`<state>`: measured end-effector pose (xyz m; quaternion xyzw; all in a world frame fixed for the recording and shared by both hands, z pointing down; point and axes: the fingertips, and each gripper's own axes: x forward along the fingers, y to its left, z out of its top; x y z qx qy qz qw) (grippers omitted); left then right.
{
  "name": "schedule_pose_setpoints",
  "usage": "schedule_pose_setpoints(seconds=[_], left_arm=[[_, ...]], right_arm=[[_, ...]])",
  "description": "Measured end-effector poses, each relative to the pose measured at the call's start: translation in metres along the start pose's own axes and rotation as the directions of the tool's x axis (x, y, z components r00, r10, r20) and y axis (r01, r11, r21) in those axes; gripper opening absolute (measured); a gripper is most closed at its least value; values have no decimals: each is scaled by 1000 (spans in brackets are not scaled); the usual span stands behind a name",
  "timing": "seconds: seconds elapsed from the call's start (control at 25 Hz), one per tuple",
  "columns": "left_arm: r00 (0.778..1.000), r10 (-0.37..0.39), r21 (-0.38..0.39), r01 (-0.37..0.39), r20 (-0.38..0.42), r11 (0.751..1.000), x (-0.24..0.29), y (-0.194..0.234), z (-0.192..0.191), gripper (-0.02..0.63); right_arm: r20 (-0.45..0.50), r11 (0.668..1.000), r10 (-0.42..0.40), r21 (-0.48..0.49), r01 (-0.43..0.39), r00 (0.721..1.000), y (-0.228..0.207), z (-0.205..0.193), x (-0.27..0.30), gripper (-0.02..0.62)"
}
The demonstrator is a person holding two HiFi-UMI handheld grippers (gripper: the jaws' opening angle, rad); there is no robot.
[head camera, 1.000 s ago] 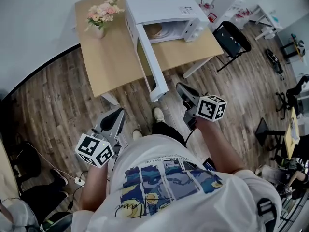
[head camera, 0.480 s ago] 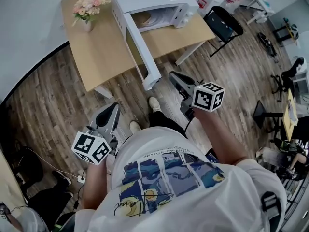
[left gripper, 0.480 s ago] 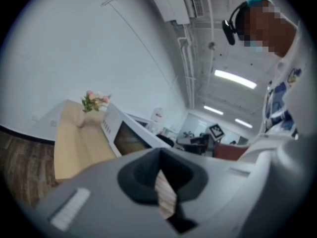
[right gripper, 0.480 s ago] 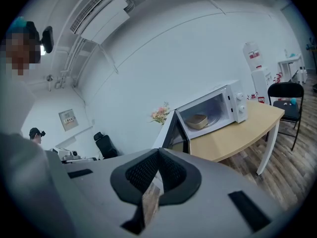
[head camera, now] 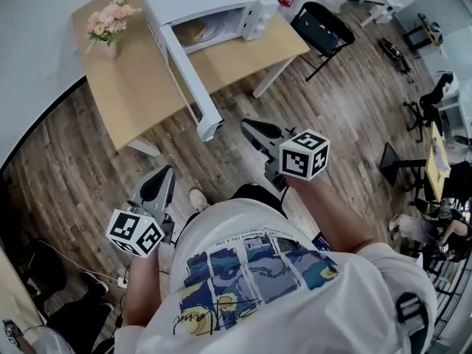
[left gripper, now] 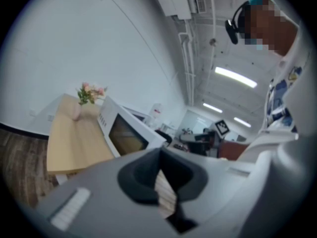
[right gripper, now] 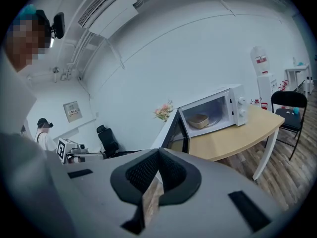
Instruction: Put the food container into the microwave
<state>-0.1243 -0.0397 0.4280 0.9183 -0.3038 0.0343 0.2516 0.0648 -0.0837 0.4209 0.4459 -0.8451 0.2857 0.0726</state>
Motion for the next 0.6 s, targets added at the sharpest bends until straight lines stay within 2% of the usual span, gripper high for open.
schedule_pose_setpoints(seconds=[0.32,0.6], left_arm=[[1000,29,30,-28,-6,999,42,-42,0,8],[1000,-17,33,17,0,999,107,-119,-4,8]], right_arm=[[-11,996,54,-73,-55,998,-17,-5,-47,8],[-18,999,20,-46,-21,1000,-69,-24,-122,8]])
